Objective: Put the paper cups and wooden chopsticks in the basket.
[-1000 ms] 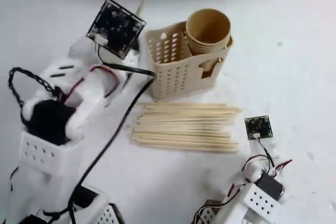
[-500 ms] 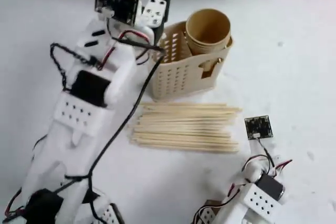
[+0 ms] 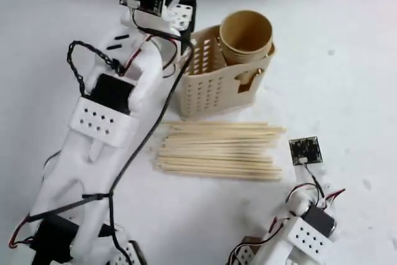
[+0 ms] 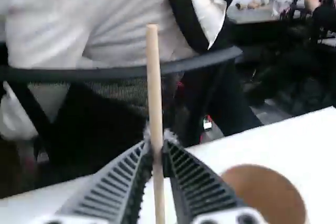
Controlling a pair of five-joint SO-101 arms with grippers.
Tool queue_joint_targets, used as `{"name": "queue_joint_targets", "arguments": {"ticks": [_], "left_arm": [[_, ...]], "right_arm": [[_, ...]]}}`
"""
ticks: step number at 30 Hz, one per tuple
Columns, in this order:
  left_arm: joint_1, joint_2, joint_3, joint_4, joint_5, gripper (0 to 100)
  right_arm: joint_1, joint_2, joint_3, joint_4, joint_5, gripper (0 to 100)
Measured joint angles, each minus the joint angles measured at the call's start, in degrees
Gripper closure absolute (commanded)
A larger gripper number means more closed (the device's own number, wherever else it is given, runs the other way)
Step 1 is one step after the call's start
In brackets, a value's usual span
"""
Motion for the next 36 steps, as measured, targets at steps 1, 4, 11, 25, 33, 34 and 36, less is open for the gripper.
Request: {"name": "queue_joint_targets", "arguments": {"ticks": [1,4,11,25,33,34,36], "left_arm": [[-0.3,0.0,0.1,0.7,0.0,98],[-0.4,0.0,0.1,3.4,0.0,98],[-1.1,0.0,0.1,4.5,0.1,89],[-6.7,-0.4,-6.2,18.6,0.0,89],[-6.4,-13.6,-14.1,45.3,-3.7,89],[-5.7,-15.5,-14.3,48.9,-6.2,89],[-3.5,-18.5,-14.0,55.7,-12.6,89]], "right_arm": [[0.0,0.0,0.0,0.0,0.0,97.4],[0.0,0.0,0.0,0.0,0.0,97.4],[0.0,0.0,0.0,0.0,0.0,97.4],[0.0,0.0,0.0,0.0,0.0,97.4],[0.0,0.0,0.0,0.0,0.0,97.4],[0.0,0.0,0.0,0.0,0.0,97.4],[0.0,0.0,0.0,0.0,0.0,97.4]]}}
